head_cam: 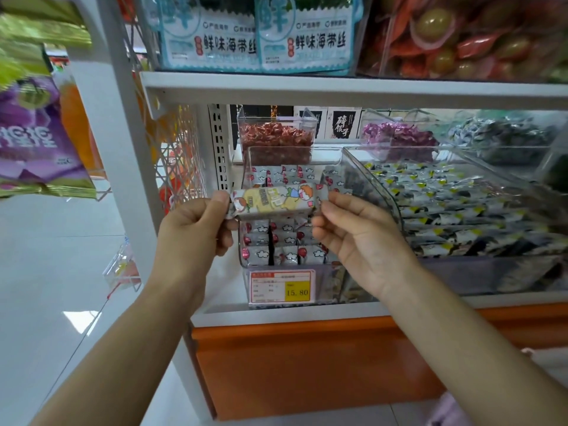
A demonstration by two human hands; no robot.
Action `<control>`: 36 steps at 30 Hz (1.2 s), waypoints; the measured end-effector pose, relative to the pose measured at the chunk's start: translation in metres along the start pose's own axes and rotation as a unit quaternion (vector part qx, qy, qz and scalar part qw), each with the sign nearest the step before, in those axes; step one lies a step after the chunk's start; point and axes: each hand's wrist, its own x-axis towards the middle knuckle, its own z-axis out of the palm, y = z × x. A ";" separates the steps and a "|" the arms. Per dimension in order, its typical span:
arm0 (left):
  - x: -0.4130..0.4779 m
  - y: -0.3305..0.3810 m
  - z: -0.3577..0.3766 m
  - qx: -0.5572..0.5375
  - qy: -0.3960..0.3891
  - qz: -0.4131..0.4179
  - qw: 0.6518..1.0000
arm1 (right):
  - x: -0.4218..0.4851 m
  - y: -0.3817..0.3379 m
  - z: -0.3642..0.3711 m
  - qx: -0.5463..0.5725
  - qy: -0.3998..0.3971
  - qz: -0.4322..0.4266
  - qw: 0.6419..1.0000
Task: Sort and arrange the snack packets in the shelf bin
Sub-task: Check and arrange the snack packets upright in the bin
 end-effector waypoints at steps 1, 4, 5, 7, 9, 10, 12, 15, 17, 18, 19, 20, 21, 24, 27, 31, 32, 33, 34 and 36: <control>-0.001 0.001 0.001 -0.020 -0.013 -0.010 1.000 | 0.001 0.000 0.000 0.012 0.005 0.006 1.000; -0.001 0.004 0.001 -0.061 -0.075 -0.029 0.995 | 0.004 -0.001 -0.001 0.055 0.023 0.013 0.998; -0.001 0.005 0.001 -0.071 -0.100 -0.035 0.992 | 0.005 -0.002 -0.001 0.071 0.028 0.013 0.997; 0.000 0.007 -0.001 -0.089 -0.145 -0.043 0.985 | 0.007 -0.003 -0.003 0.094 0.034 0.010 0.995; 0.001 0.007 -0.002 -0.098 -0.174 -0.043 0.979 | 0.009 -0.005 -0.005 0.101 0.037 0.005 0.994; 0.001 0.007 -0.002 -0.101 -0.185 -0.042 0.977 | 0.010 -0.005 -0.005 0.100 0.037 0.002 0.994; 0.001 0.007 -0.003 -0.108 -0.202 -0.042 0.973 | 0.011 -0.005 -0.006 0.100 0.037 -0.005 0.994; 0.003 0.005 -0.003 -0.120 -0.213 -0.045 0.969 | 0.011 -0.006 -0.008 0.089 0.028 -0.028 0.995; 0.003 0.003 -0.004 -0.118 -0.214 -0.043 0.969 | 0.011 -0.005 -0.010 0.052 0.013 -0.055 0.997; 0.003 0.003 -0.004 -0.112 -0.212 -0.042 0.970 | 0.011 -0.005 -0.010 0.030 0.003 -0.069 0.997; 0.003 0.002 -0.004 -0.106 -0.210 -0.041 0.971 | 0.010 -0.004 -0.011 0.008 -0.004 -0.083 0.997; 0.003 0.001 -0.004 -0.103 -0.208 -0.043 0.972 | 0.009 -0.004 -0.011 -0.014 -0.010 -0.095 0.995; 0.003 0.001 -0.004 -0.104 -0.206 -0.047 0.972 | 0.009 -0.003 -0.011 -0.036 -0.016 -0.107 0.994; 0.002 0.002 -0.002 -0.107 -0.187 -0.046 0.976 | 0.008 -0.001 -0.010 -0.108 -0.029 -0.133 0.985; 0.002 0.003 -0.001 -0.058 -0.156 0.001 0.986 | 0.007 0.000 -0.010 -0.141 -0.039 -0.141 0.979; -0.001 0.004 -0.002 0.011 -0.141 0.045 0.989 | 0.004 0.001 -0.011 -0.196 -0.044 -0.162 0.966; -0.002 0.005 -0.001 0.030 -0.145 0.053 0.988 | 0.004 0.002 -0.011 -0.234 -0.035 -0.173 0.956; -0.003 0.006 -0.001 0.047 -0.151 0.058 0.986 | 0.004 0.003 -0.012 -0.269 -0.024 -0.183 0.945; -0.004 0.006 0.000 0.060 -0.157 0.061 0.984 | 0.005 0.004 -0.012 -0.292 -0.015 -0.190 0.937; -0.006 0.007 0.002 0.073 -0.155 0.066 0.983 | 0.006 0.005 -0.013 -0.305 -0.009 -0.189 0.933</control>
